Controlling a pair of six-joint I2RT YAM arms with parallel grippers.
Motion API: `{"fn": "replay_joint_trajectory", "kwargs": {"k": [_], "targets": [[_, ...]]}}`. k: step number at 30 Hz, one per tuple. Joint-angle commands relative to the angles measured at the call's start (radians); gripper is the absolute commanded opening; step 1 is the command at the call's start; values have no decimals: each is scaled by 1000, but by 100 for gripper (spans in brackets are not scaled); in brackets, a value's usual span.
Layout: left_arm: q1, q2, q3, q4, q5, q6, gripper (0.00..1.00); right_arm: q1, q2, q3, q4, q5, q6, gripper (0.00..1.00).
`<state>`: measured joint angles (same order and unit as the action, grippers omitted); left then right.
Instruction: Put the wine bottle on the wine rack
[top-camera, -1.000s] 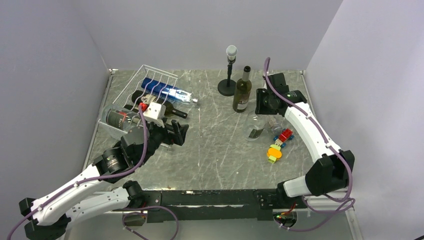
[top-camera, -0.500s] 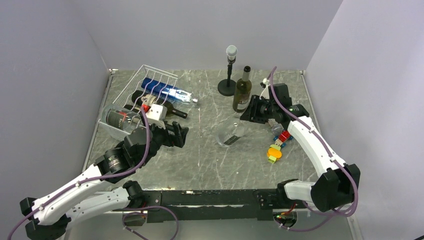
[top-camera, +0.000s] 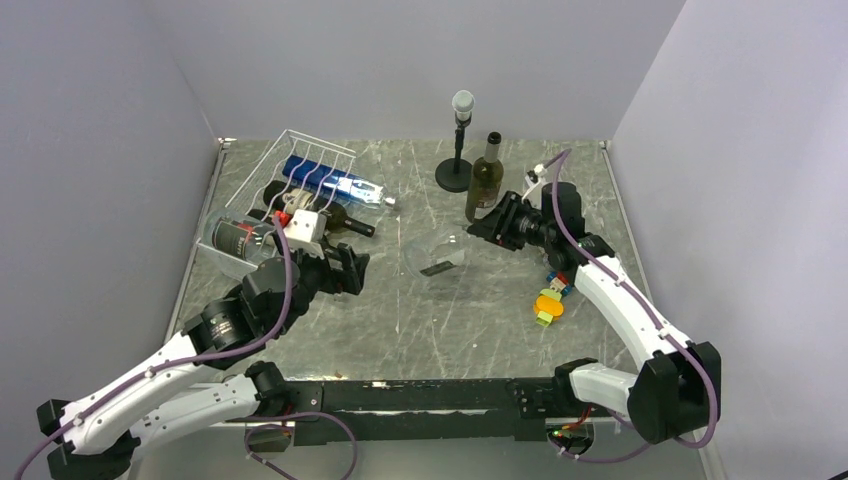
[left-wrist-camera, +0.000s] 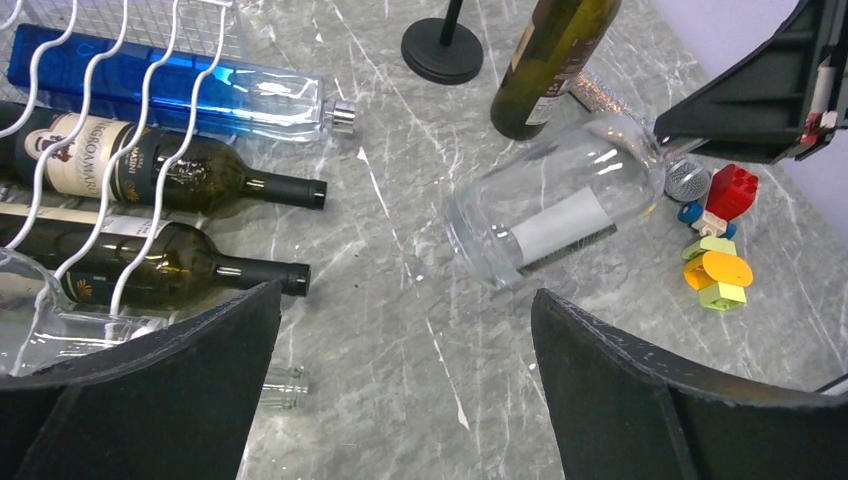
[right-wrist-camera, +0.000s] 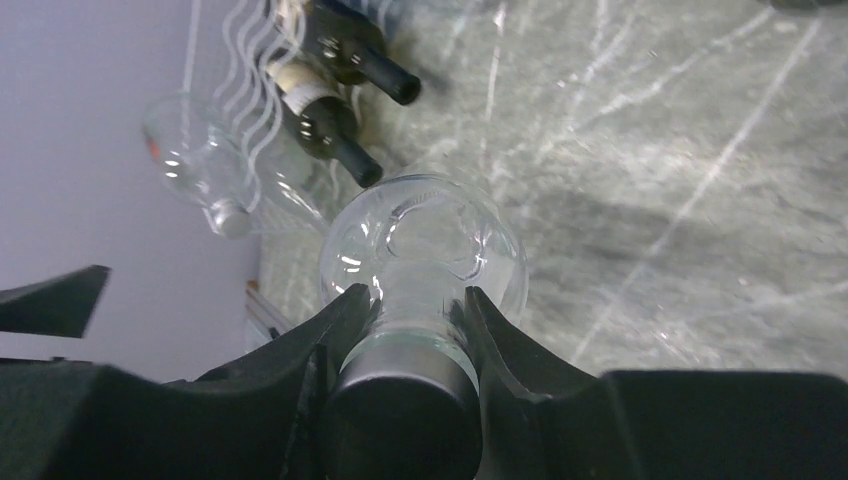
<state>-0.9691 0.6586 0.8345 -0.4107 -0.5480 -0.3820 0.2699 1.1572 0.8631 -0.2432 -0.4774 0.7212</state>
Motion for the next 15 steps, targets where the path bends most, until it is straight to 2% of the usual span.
{"fn": "replay_joint_trajectory", "kwargs": {"k": [1,9,15], "targets": [[4,-20,55,-17,-40,9,99,14,-57,39,404,-121,193,0],[4,-71,110,-59,-114,19,99,104,-2,92,570,-25,253,0],[4,-124,153,-93,-136,41,99,185,119,167,695,42,334,0]]}}
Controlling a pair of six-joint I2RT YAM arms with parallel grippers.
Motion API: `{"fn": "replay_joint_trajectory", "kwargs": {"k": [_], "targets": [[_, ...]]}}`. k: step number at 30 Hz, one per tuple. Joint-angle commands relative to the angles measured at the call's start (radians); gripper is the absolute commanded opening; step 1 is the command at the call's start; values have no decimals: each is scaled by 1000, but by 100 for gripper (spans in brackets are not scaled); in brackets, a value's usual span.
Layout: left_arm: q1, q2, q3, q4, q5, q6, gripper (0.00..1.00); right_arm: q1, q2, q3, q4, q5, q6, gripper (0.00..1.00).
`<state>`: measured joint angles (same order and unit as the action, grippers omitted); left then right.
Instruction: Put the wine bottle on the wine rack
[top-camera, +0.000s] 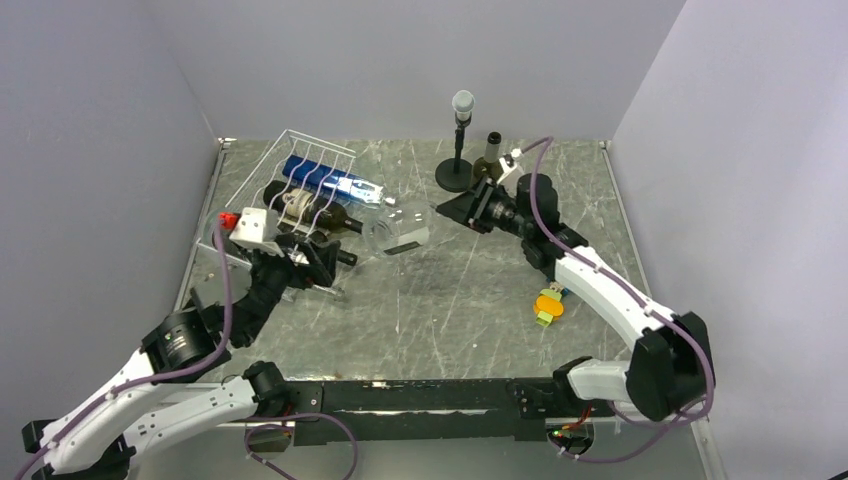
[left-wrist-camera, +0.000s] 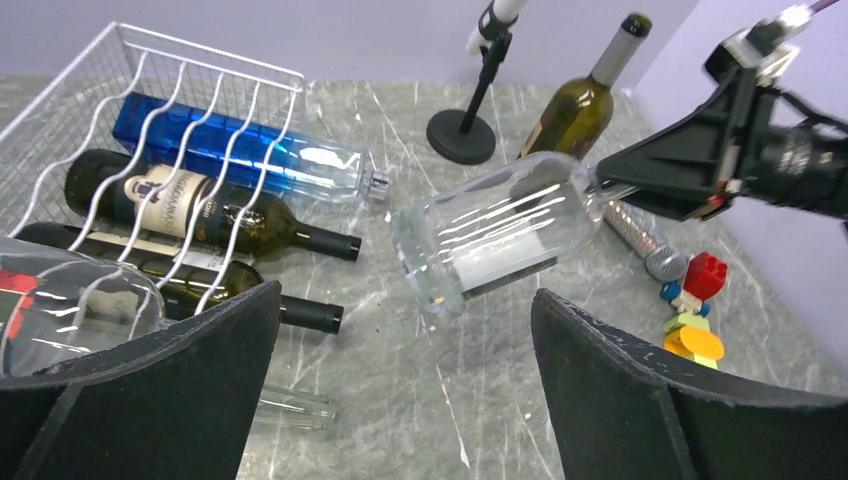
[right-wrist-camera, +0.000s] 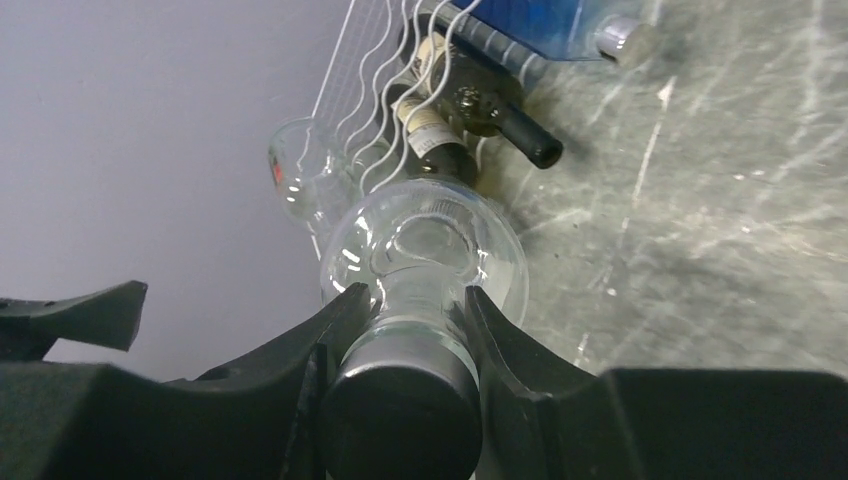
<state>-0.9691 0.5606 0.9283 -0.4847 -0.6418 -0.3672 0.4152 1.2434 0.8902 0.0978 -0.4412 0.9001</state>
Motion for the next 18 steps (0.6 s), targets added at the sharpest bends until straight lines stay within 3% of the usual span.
{"fn": "replay_joint_trajectory", "kwargs": {"k": [1,6,18], "targets": [[4,-31,67,-30,-45,23,99,52,59,156,381,12,182,0],[4,-58,86,-68,-57,5,99,109,206,271,487,37,307,0],[4,-123,122,-130,-76,-15,99,227,485,549,602,178,381,0]]}}
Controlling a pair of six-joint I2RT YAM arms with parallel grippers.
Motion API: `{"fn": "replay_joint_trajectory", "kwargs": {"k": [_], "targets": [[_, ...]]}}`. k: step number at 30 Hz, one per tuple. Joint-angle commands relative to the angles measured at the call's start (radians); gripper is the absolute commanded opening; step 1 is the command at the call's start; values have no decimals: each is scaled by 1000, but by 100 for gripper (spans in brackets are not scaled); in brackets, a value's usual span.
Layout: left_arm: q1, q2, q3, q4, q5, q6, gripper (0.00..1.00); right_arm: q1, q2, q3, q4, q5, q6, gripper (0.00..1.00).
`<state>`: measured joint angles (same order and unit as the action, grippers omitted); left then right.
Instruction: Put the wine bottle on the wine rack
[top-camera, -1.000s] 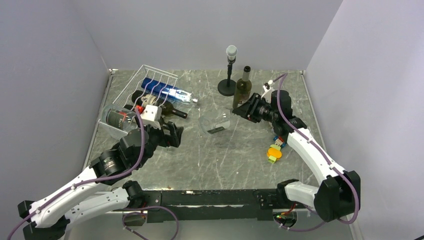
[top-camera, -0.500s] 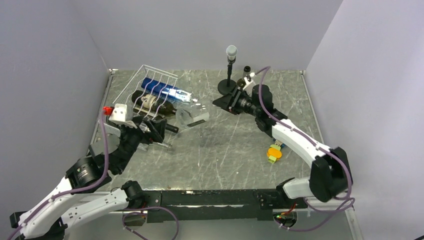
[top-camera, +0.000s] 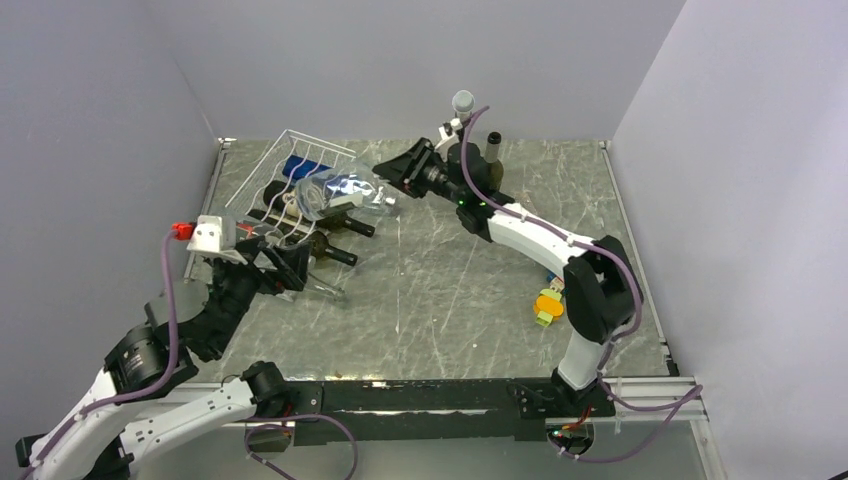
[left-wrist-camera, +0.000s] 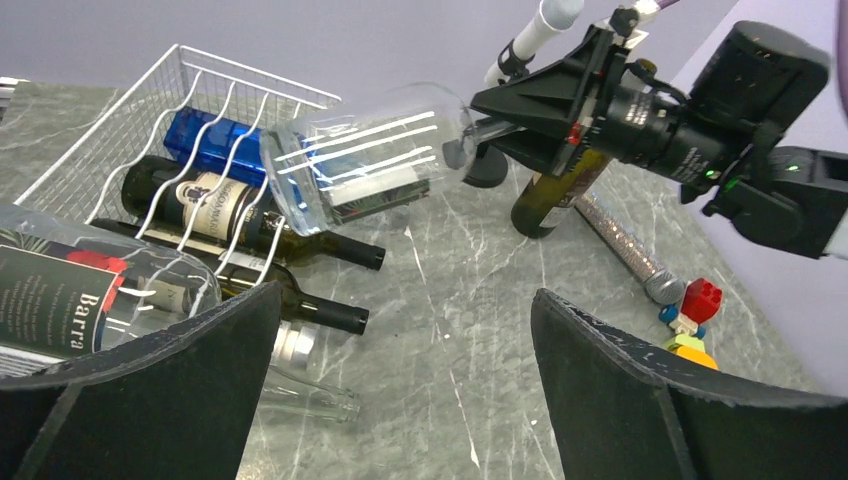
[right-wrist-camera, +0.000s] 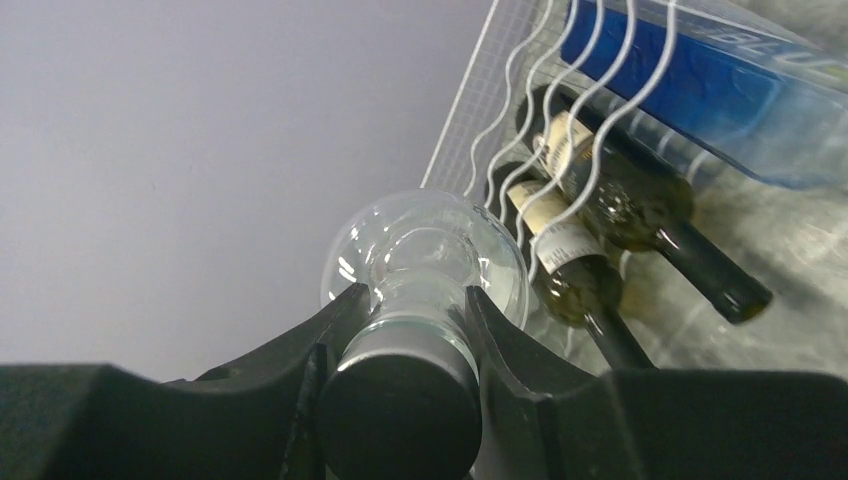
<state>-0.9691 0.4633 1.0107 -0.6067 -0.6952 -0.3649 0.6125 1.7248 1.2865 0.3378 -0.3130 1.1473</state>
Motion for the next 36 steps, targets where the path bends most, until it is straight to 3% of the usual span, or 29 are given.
{"fn": "replay_joint_trajectory", "kwargs": {"k": [1,14,25,36], "targets": [[4,-31,39,-9,-21,-17,99,43,23,168,376,73,137,0],[4,-62,63,-67,-34,-46,99,178,307,418,527,342,198,0],[4,-97,124,-134,-53,-39,99,247,532,674,569,451,227,0],[4,-120,126,-169,-56,-51,99,294,537,658,564,523,191,0]]}}
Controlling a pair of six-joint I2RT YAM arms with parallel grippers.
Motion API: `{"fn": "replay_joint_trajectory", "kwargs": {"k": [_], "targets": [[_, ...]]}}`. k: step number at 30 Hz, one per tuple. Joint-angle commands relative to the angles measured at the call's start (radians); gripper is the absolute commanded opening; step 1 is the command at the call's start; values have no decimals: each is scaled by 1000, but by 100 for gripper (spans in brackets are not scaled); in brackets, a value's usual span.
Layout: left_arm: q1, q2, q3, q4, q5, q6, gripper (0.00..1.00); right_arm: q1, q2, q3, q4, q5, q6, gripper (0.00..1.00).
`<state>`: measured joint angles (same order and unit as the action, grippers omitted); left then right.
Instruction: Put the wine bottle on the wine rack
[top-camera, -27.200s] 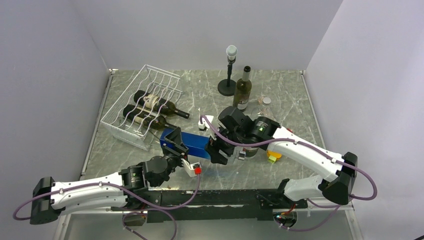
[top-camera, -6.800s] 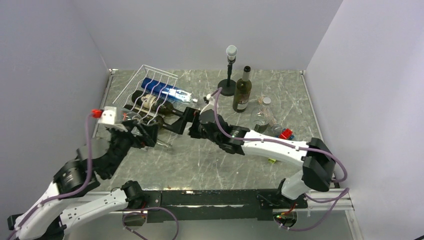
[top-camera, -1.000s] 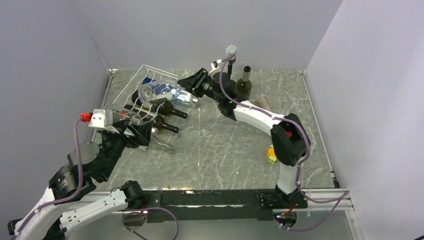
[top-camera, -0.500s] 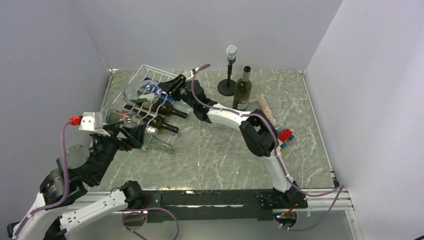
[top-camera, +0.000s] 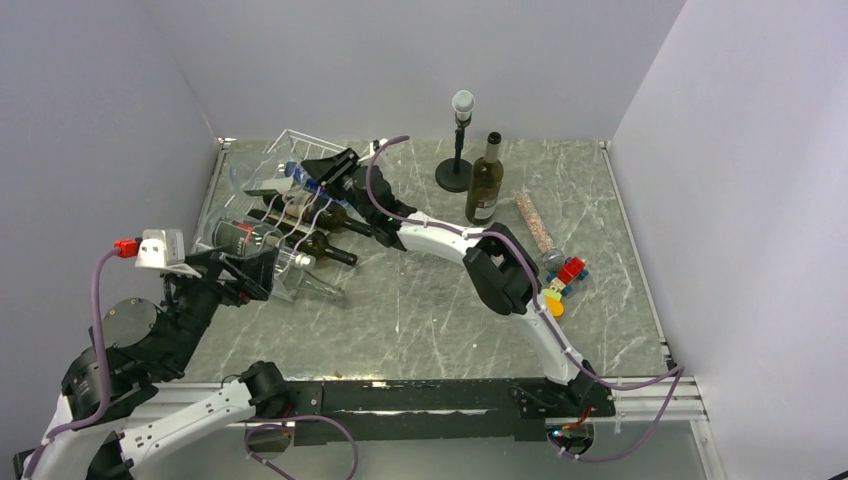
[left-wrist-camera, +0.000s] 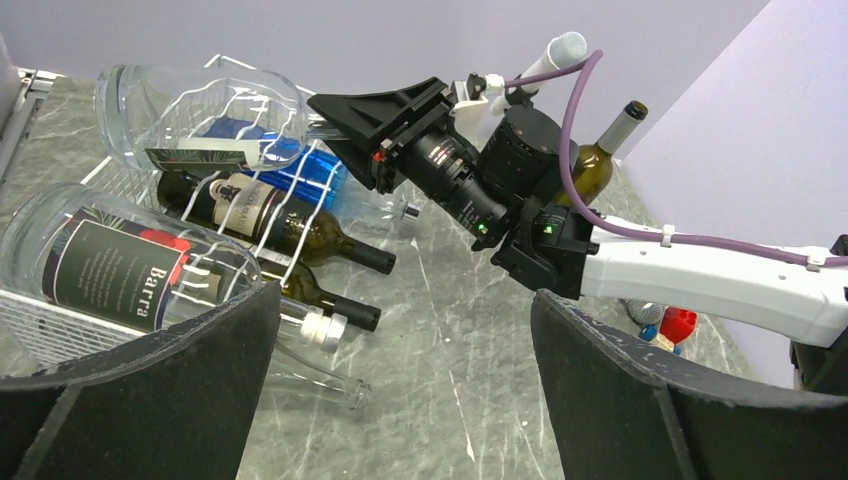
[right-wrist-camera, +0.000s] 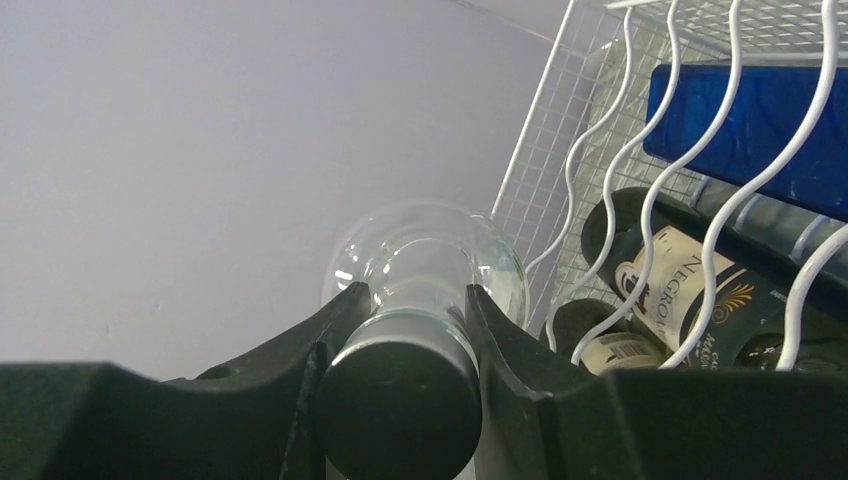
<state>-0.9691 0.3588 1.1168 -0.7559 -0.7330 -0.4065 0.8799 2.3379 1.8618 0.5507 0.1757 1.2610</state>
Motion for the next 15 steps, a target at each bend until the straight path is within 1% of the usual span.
{"fn": "replay_joint_trajectory", "kwargs": {"k": [1,6,9,15], "targets": [[3,-18,21,-22,-19,-12,99,30,-77,75,351,34,78,0],[4,-34,20,-35,-18,-21,99,50,-83,31,347,32,90,0],[4,-43,16,-42,-24,-22,99,61,-84,15,321,-11,103,0],[3,-59,1,-38,-34,-26,99,88,-118,-99,325,-38,124,0]]}}
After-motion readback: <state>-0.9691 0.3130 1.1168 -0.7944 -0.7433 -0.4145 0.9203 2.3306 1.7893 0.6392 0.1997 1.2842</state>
